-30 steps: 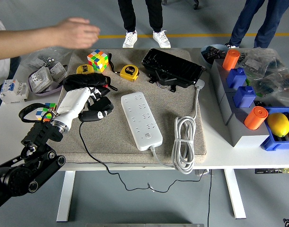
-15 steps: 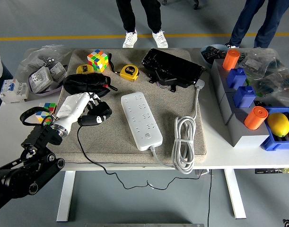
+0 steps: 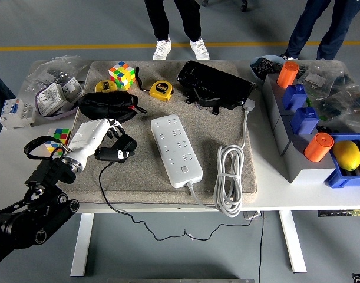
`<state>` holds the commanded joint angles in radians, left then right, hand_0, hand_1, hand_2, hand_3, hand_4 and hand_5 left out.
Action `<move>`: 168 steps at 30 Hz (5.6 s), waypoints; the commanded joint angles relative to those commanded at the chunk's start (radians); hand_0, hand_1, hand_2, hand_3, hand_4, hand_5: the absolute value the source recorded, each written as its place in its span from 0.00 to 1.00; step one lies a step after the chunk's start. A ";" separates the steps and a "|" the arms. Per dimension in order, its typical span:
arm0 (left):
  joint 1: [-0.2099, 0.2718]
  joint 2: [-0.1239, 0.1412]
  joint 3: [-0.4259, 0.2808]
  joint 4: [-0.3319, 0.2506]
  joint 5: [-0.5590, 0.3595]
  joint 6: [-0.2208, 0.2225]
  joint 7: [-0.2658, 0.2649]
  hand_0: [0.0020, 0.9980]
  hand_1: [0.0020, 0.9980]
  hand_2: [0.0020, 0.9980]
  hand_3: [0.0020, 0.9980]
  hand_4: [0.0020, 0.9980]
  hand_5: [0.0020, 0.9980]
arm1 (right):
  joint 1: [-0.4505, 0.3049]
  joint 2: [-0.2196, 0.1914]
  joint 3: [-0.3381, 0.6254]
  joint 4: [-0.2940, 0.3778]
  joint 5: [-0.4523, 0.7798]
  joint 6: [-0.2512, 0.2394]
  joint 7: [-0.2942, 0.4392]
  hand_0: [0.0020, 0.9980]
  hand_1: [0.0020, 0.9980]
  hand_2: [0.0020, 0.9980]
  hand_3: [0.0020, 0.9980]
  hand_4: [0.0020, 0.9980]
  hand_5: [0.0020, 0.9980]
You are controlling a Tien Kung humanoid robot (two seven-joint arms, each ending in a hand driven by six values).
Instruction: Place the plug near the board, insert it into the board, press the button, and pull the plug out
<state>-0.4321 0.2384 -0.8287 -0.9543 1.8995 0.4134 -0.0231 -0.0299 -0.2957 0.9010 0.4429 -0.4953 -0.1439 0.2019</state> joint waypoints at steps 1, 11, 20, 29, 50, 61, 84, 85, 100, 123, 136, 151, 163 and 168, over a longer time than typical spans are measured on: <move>0.000 0.000 -0.001 -0.001 0.000 0.001 -0.001 0.37 0.51 0.51 0.55 1.00 0.39 | 0.000 0.000 0.000 0.000 0.000 0.000 0.000 0.60 0.60 0.54 0.55 0.76 0.22; 0.010 0.007 -0.027 -0.039 -0.023 -0.004 -0.034 0.56 0.66 0.67 0.69 1.00 0.62 | -0.001 0.002 0.001 -0.001 0.000 0.001 0.000 0.60 0.60 0.54 0.55 0.76 0.22; 0.034 0.012 -0.085 -0.072 -0.199 0.008 -0.153 0.69 0.75 0.78 0.77 1.00 0.74 | 0.000 0.001 -0.001 -0.002 0.001 0.000 0.000 0.60 0.60 0.54 0.55 0.76 0.22; 0.066 -0.001 -0.220 -0.058 -0.327 -0.076 -0.151 0.89 0.95 0.99 0.99 1.00 0.94 | 0.008 0.002 -0.008 -0.007 0.005 0.001 -0.002 0.60 0.60 0.54 0.55 0.76 0.22; 0.092 -0.009 -0.401 -0.066 -0.480 -0.001 -0.247 0.81 0.83 0.88 0.86 0.99 0.57 | 0.022 -0.005 -0.056 -0.047 0.051 0.000 -0.016 0.60 0.60 0.54 0.55 0.76 0.23; 0.099 0.002 -0.434 -0.076 -0.476 -0.005 -0.236 0.81 0.82 0.86 0.85 0.99 0.57 | 0.024 -0.002 -0.067 -0.054 0.055 0.003 -0.028 0.60 0.60 0.55 0.55 0.76 0.23; 0.105 0.004 -0.430 -0.076 -0.469 -0.015 -0.218 0.81 0.82 0.86 0.85 0.99 0.59 | 0.016 -0.007 -0.069 -0.053 0.052 0.002 -0.028 0.60 0.61 0.55 0.55 0.76 0.26; 0.106 0.003 -0.430 -0.076 -0.469 -0.016 -0.217 0.81 0.82 0.86 0.85 0.99 0.59 | 0.016 -0.007 -0.068 -0.052 0.052 0.002 -0.028 0.60 0.61 0.55 0.55 0.76 0.26; 0.114 -0.001 -0.436 -0.078 -0.473 -0.024 -0.215 0.81 0.81 0.85 0.84 0.99 0.59 | 0.014 0.001 -0.061 -0.053 0.052 0.001 -0.029 0.60 0.61 0.55 0.55 0.76 0.27; 0.114 -0.004 -0.436 -0.081 -0.471 -0.035 -0.201 0.81 0.80 0.84 0.83 0.99 0.60 | 0.015 0.005 -0.051 -0.052 0.048 -0.012 -0.022 0.60 0.61 0.55 0.55 0.77 0.27; 0.111 -0.007 -0.432 -0.085 -0.471 -0.038 -0.197 0.81 0.80 0.84 0.82 0.98 0.60 | 0.017 0.004 -0.050 -0.052 0.050 -0.015 -0.018 0.60 0.61 0.55 0.55 0.76 0.27; 0.104 -0.006 -0.417 -0.085 -0.472 -0.044 -0.192 0.81 0.80 0.84 0.81 0.98 0.60 | 0.023 -0.004 -0.057 -0.051 0.055 -0.015 -0.013 0.60 0.60 0.54 0.55 0.76 0.27; 0.101 -0.005 -0.408 -0.085 -0.474 -0.043 -0.192 0.81 0.80 0.83 0.81 0.98 0.60 | 0.022 -0.009 -0.067 -0.050 0.058 -0.015 -0.013 0.60 0.60 0.55 0.55 0.76 0.27; 0.097 -0.004 -0.404 -0.085 -0.475 -0.043 -0.193 0.81 0.80 0.83 0.81 0.98 0.60 | 0.022 -0.011 -0.069 -0.051 0.059 -0.015 -0.012 0.60 0.60 0.55 0.55 0.76 0.27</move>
<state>-0.3348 0.2342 -1.2322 -1.0397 1.4248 0.3703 -0.2157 -0.0074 -0.3066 0.8323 0.3921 -0.4365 -0.1588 0.1898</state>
